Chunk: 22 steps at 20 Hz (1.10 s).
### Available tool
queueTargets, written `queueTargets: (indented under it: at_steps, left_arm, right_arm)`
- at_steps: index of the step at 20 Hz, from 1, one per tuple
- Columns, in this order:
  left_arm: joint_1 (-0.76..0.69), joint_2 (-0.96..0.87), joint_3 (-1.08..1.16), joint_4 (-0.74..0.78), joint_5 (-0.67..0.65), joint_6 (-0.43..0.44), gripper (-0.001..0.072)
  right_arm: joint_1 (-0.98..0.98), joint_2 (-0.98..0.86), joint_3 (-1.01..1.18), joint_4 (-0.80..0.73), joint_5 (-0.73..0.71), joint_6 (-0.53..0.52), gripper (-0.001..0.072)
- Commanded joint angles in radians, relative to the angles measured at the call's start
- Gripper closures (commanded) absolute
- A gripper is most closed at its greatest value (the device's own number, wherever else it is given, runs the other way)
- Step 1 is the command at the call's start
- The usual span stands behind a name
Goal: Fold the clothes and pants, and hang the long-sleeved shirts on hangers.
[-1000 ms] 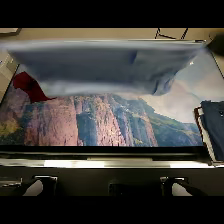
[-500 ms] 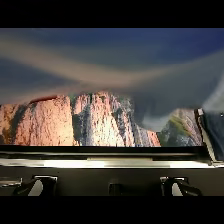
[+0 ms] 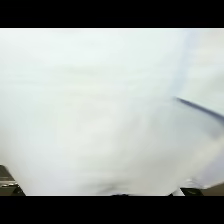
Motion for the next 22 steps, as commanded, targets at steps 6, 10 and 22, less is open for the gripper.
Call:
queueTargets:
  at_steps: [6,10,22]
  left_arm:
    - [-0.118,-0.364,-0.721,0.0,0.121,0.03,0.0685]
    - [-0.127,-0.625,-0.651,-0.094,0.306,0.03,0.0685]
    - [-0.206,-0.973,-0.326,-0.123,0.421,0.046,0.0684]
  right_arm:
    - [0.013,-0.44,-0.706,0.231,0.018,0.004,0.0679]
    - [0.111,-0.664,-0.679,0.258,-0.322,0.003,0.0678]
    - [0.161,-0.841,-0.588,0.259,-0.787,0.141,0.0678]
